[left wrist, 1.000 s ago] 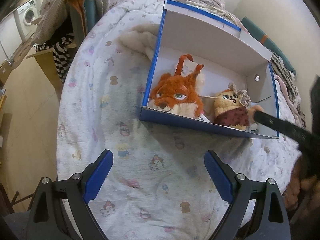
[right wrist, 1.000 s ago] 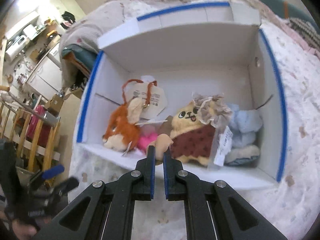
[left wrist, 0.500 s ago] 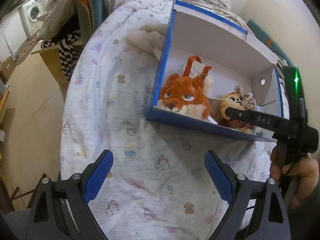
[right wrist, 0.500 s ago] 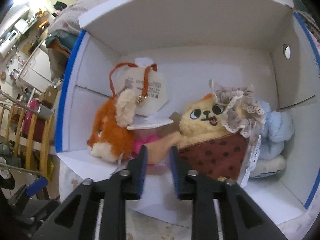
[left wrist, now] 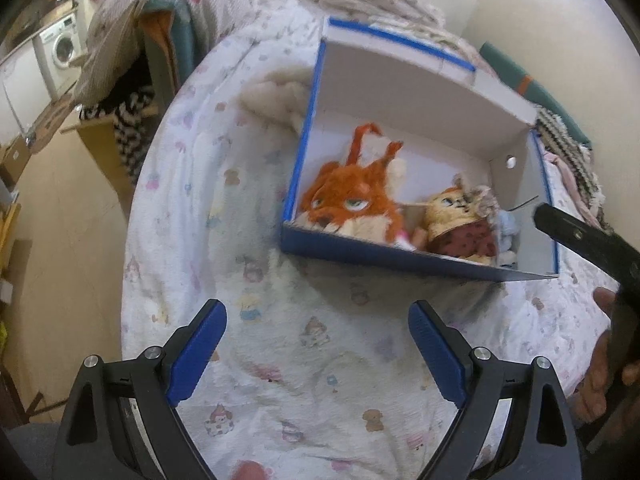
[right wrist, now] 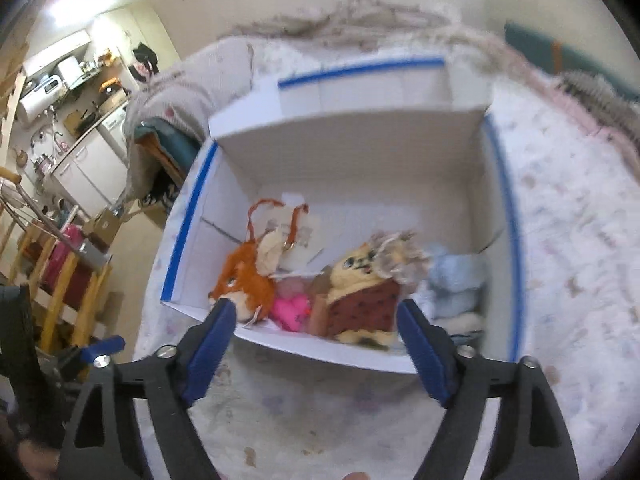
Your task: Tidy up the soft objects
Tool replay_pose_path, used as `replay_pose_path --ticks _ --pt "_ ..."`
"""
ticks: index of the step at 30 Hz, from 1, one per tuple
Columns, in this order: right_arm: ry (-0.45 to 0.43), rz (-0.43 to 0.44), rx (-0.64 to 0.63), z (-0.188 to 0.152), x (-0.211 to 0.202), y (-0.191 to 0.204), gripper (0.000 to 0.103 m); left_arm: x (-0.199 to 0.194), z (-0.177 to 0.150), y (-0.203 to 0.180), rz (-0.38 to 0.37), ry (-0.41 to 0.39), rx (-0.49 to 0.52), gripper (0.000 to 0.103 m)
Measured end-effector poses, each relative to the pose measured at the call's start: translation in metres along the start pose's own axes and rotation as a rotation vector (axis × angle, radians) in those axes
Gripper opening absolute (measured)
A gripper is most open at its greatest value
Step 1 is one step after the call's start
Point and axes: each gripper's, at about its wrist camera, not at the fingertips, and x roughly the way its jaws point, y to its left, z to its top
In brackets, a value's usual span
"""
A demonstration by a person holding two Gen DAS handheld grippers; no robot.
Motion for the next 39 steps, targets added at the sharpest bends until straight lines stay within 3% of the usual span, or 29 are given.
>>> replay_pose_path --ticks 2,11,22,26,30,39 --pt "-0.056 -0.001 -0.003 -0.006 -0.021 -0.003 0.103 -0.014 -0.001 -0.004 -0.006 -0.064 0.017 0.091" --pt "-0.218 -0.054 -0.042 -0.045 -0.079 -0.007 0.103 -0.059 -0.012 -0.018 0.090 -0.281 0.084 0.091" --pt "-0.304 -0.114 -0.094 -0.097 -0.089 -0.007 0.103 -0.088 -0.050 -0.031 0.094 -0.399 0.109 0.101" --pt "-0.320 -0.128 -0.068 -0.095 -0.086 -0.010 0.103 -0.079 -0.053 -0.037 0.131 -0.402 0.138 0.103" --pt "-0.323 -0.148 -0.035 -0.092 -0.080 -0.019 0.103 -0.062 -0.049 -0.035 0.130 -0.351 0.116 0.103" --pt "-0.318 -0.167 -0.051 -0.093 -0.076 -0.017 0.103 -0.061 -0.049 -0.035 0.101 -0.361 0.121 0.103"
